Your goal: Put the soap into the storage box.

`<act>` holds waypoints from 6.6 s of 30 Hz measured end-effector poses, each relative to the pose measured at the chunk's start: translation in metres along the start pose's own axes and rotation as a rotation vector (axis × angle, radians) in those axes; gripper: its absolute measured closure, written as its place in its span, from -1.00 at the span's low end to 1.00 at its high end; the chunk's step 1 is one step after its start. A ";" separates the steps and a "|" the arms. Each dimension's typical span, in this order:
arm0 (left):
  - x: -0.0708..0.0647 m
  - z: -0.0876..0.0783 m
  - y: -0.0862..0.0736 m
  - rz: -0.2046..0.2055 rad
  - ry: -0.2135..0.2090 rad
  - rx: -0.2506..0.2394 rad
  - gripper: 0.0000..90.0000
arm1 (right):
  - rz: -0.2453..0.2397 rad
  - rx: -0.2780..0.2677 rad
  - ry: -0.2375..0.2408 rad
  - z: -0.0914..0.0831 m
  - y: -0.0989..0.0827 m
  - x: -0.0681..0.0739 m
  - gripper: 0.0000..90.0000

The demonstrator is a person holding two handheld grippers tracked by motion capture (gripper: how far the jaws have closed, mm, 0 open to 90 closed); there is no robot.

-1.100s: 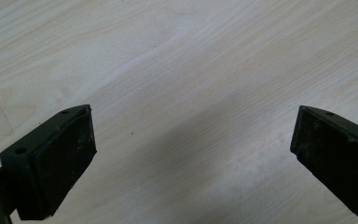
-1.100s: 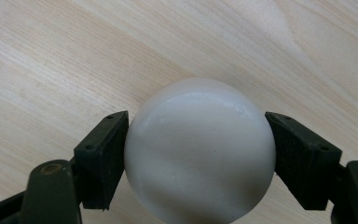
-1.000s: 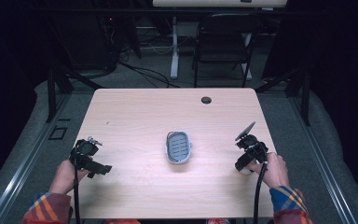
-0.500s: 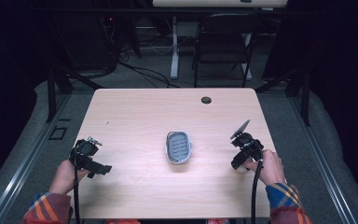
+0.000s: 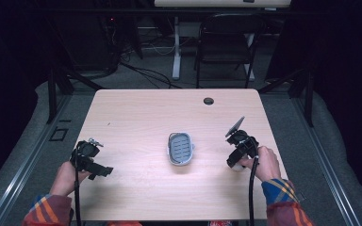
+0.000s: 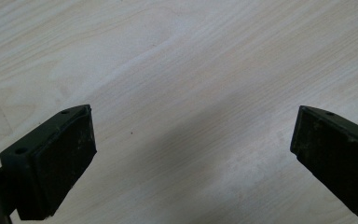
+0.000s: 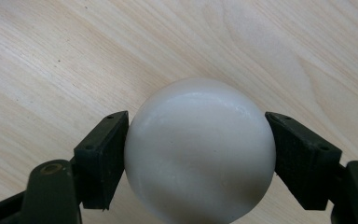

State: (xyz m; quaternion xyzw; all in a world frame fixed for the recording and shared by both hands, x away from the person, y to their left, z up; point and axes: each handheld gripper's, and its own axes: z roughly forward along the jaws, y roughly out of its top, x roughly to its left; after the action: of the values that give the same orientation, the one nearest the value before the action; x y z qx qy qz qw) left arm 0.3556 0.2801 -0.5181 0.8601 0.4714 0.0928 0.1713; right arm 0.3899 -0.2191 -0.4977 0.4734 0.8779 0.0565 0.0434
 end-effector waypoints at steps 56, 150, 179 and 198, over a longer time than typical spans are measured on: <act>0.000 0.000 0.000 0.008 -0.005 0.003 -1.00 | -0.104 -0.040 0.001 -0.036 0.068 0.028 -0.46; -0.001 0.002 0.003 0.021 -0.011 0.003 -1.00 | -0.287 -0.013 0.082 -0.006 0.159 0.115 -0.46; -0.002 0.002 0.004 0.027 -0.010 0.004 -1.00 | -0.238 -0.021 0.121 0.017 0.158 0.114 -0.47; -0.002 0.002 0.004 0.027 -0.011 0.005 -1.00 | -0.205 -0.058 0.132 0.004 0.148 0.101 -0.65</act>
State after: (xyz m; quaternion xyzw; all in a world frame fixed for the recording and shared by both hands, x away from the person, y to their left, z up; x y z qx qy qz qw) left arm 0.3578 0.2760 -0.5185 0.8673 0.4590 0.0891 0.1705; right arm 0.4571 -0.0536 -0.4834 0.3749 0.9207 0.1083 0.0048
